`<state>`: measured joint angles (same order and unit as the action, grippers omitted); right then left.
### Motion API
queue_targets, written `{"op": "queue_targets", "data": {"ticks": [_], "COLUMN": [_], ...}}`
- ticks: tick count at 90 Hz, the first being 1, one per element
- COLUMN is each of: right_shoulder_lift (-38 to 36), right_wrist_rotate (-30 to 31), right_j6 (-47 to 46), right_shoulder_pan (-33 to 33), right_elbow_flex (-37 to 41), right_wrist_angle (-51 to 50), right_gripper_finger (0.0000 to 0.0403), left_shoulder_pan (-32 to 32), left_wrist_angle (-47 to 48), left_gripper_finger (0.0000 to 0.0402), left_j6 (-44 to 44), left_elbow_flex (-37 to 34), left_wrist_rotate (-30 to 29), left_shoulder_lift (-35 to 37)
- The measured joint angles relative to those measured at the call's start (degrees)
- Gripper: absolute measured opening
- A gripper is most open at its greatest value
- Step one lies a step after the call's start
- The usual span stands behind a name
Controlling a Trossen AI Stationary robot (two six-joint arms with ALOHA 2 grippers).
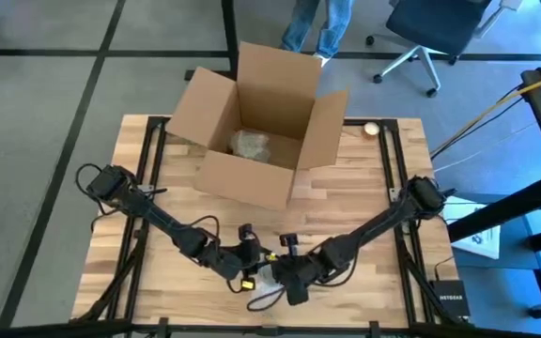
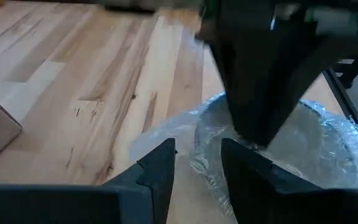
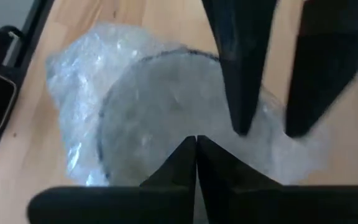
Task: Wrap mug
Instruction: Wrap the blue mug with bubble wrap
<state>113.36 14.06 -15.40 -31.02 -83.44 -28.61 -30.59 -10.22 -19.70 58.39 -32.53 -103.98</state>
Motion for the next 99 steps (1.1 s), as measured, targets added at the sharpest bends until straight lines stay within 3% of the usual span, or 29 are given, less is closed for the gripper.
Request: {"op": "queue_targets", "data": {"ticks": [28,57,76,88,99], "right_shoulder_lift": [1.88,0.64,-0.09,-0.17,1.95], "right_wrist_rotate": [-7.67,-7.95,-8.10,-12.24,-12.12], "right_j6": [0.48,0.51,0.66,2.10,2.19], "right_shoulder_pan": [2.35,2.10,2.07,1.92,1.74], "right_elbow_flex": [-0.02,-5.60,-12.56,-14.40,-14.36], "right_wrist_angle": [2.53,-2.78,-14.15,-10.94,-10.78], "right_gripper_finger": [0.0000,0.0001,0.0001,0.0001,0.0001], "left_shoulder_pan": [0.00,-0.02,-0.02,-0.02,-0.02], "left_wrist_angle": [-0.02,0.26,0.15,0.14,0.12], "left_gripper_finger": [0.0115,0.0115,0.0115,0.0115,0.0115], "left_j6": [0.15,0.26,0.17,0.16,0.05], "left_elbow_flex": [0.00,-0.04,-0.04,-0.04,-0.02], "left_wrist_rotate": [-0.11,-0.25,-0.18,-0.12,-0.07], "left_shoulder_lift": [0.00,0.00,0.00,0.00,0.00]}}
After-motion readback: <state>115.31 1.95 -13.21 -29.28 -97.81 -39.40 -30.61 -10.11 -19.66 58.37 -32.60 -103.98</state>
